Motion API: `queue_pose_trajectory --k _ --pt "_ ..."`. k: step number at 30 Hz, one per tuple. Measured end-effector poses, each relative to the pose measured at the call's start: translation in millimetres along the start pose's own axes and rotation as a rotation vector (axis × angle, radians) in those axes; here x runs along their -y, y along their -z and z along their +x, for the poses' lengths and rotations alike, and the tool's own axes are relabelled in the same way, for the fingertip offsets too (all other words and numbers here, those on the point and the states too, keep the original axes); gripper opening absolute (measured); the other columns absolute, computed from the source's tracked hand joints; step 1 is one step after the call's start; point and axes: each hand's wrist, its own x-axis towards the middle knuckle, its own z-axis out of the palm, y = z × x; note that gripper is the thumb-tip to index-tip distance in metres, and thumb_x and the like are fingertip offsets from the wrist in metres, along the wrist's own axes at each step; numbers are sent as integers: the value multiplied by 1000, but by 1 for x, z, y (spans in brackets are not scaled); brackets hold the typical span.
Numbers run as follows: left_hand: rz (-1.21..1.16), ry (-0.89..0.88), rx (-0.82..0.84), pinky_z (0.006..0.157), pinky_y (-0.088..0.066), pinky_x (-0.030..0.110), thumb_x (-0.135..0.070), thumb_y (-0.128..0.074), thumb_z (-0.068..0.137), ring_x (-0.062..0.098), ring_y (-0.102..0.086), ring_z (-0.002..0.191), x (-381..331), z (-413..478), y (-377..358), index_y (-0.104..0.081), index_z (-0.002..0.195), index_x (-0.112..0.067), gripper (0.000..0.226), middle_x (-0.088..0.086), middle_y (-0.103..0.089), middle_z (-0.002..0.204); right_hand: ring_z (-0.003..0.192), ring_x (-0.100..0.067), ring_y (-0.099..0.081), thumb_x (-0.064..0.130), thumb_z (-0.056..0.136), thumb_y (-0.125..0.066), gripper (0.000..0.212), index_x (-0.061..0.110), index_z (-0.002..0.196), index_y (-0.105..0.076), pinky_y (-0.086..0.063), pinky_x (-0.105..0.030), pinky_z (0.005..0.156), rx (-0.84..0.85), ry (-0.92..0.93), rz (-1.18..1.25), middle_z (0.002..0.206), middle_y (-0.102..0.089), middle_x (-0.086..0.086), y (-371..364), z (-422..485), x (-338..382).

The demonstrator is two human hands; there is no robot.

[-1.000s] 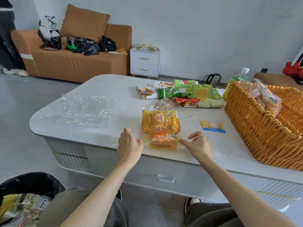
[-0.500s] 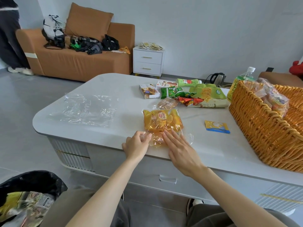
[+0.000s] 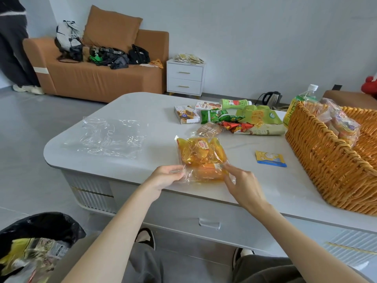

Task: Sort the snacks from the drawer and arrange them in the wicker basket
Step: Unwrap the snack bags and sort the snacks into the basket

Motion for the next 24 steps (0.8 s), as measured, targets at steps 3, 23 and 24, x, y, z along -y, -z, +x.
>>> queue_pose_trajectory --k 3,23,24 --pt "-252 44 106 78 -54 20 0 -66 85 13 -67 86 -3 -5 0 -52 132 -7 50 9 -68 111 91 -40 -61 18 97 -49 30 15 125 -57 -45 -39 69 30 -82 38 101 -71 -14 -7 6 -1" --pt "69 49 -59 89 -53 32 -31 -72 84 18 -60 111 -12 -24 -8 -20 151 -17 86 3 -57 130 127 -23 -43 17 93 -54 38 19 132 -55 -39 -33 95 -17 -228 125 137 -52 -2 8 8 2" --pt "224 -28 -177 96 -48 34 -39 -71 83 20 -53 120 -16 -23 -8 -16 152 -18 90 4 -50 138 123 -21 -42 20 93 -56 34 21 127 -58 -40 -32 88 -70 -243 121 131 -52 -1 11 7 3"
